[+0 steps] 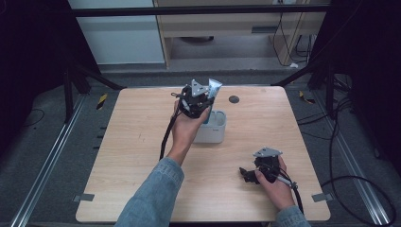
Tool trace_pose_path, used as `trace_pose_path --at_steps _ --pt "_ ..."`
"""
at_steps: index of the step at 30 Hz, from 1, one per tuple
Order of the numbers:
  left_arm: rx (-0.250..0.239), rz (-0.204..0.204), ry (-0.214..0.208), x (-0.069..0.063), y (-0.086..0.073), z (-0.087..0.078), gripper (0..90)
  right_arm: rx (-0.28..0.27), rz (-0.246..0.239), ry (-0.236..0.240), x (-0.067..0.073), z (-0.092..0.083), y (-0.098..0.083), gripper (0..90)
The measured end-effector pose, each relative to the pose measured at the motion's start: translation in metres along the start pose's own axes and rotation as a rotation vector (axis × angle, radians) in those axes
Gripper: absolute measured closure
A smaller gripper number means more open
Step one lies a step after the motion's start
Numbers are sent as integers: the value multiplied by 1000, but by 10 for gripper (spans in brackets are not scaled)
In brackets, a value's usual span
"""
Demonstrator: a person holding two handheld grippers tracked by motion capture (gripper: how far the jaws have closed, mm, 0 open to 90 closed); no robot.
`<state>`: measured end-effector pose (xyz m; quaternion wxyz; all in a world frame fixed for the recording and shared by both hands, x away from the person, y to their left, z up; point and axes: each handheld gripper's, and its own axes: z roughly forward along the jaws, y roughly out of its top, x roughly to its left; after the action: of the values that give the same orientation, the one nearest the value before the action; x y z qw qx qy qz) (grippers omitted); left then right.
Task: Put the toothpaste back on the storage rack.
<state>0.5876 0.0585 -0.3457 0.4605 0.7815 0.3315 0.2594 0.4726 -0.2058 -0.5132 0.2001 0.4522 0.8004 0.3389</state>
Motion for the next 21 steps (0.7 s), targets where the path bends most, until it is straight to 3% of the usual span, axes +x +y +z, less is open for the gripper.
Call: trace_pose_path --at_steps 21 --pt "34 17 -4 -1 -13 7 783 -1 -1 0 0 0 0 3"
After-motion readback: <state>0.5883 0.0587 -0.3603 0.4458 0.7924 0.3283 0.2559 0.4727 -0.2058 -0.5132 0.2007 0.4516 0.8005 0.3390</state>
